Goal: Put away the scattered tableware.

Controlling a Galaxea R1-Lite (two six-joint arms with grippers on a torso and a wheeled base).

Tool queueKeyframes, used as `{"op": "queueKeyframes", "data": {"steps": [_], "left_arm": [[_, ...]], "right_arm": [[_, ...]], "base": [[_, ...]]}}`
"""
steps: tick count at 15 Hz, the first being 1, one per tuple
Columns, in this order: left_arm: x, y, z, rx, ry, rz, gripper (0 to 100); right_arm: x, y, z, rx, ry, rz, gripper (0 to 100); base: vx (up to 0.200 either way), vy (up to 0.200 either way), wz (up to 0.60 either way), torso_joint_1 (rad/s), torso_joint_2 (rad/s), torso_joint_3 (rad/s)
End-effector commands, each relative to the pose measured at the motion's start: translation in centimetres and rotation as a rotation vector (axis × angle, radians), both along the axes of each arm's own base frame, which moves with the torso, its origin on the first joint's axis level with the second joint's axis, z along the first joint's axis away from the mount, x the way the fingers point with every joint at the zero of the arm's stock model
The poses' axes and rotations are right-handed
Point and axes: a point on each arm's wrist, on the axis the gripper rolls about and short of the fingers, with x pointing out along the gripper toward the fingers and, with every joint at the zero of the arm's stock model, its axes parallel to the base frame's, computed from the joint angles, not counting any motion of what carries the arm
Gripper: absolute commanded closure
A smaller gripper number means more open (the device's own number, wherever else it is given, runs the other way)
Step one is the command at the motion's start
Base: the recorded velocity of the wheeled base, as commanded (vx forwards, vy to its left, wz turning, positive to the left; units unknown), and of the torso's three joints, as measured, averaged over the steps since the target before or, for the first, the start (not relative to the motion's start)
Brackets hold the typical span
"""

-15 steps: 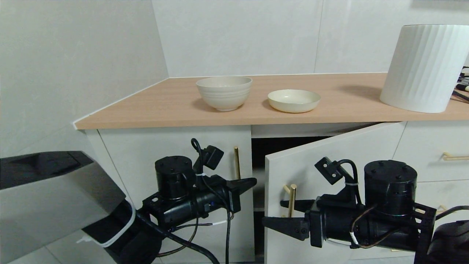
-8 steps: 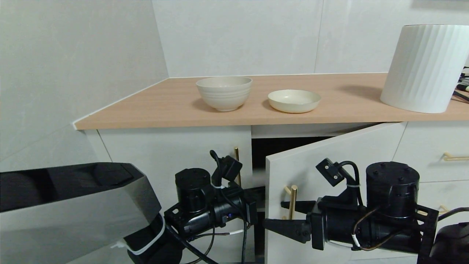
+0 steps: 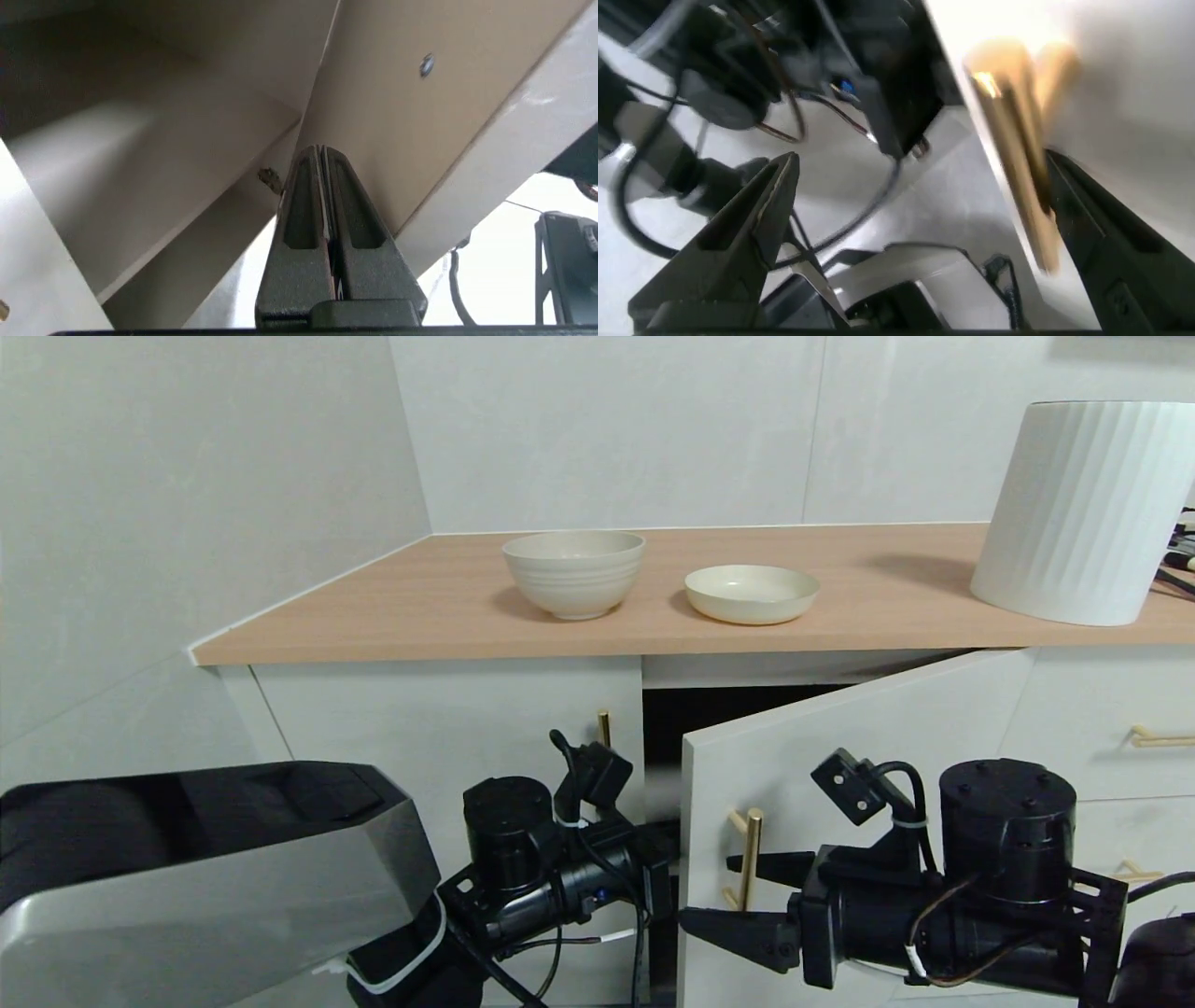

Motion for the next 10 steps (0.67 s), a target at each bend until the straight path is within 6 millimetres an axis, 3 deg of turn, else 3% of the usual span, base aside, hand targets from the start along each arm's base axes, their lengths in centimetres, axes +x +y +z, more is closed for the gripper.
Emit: {"op": "queueKeyframes", "data": {"steps": [1, 4, 5, 10], "left_arm": [[-0.1, -0.2, 0.0, -0.001, 0.002, -0.007, 100], [-0.2, -0.1, 0.2, -0.007, -0.005, -0.006, 100], [-0.2, -0.1, 0.4, -0.020, -0.022, -0.004, 100], [-0.6, 0.2, -0.1, -0.002, 0.010, -0.007, 100]], "right_arm": [[-0.3, -1.5, 0.6, 0.005, -0.015, -0.054, 0], [-0.8, -2.7, 0.9, 0.009, -0.018, -0.079, 0], [-2.7, -4.0, 0.7, -0.003, 0.000, -0.074, 0], [-6.0, -6.3, -0.2, -0.026, 0.033, -0.069, 0]], "base": [[0.000, 0.000, 0.00, 0.000, 0.00, 0.000], [0.000, 0.000, 0.00, 0.000, 0.00, 0.000], [0.000, 0.000, 0.00, 0.000, 0.00, 0.000], [0.000, 0.000, 0.00, 0.000, 0.00, 0.000]]}}
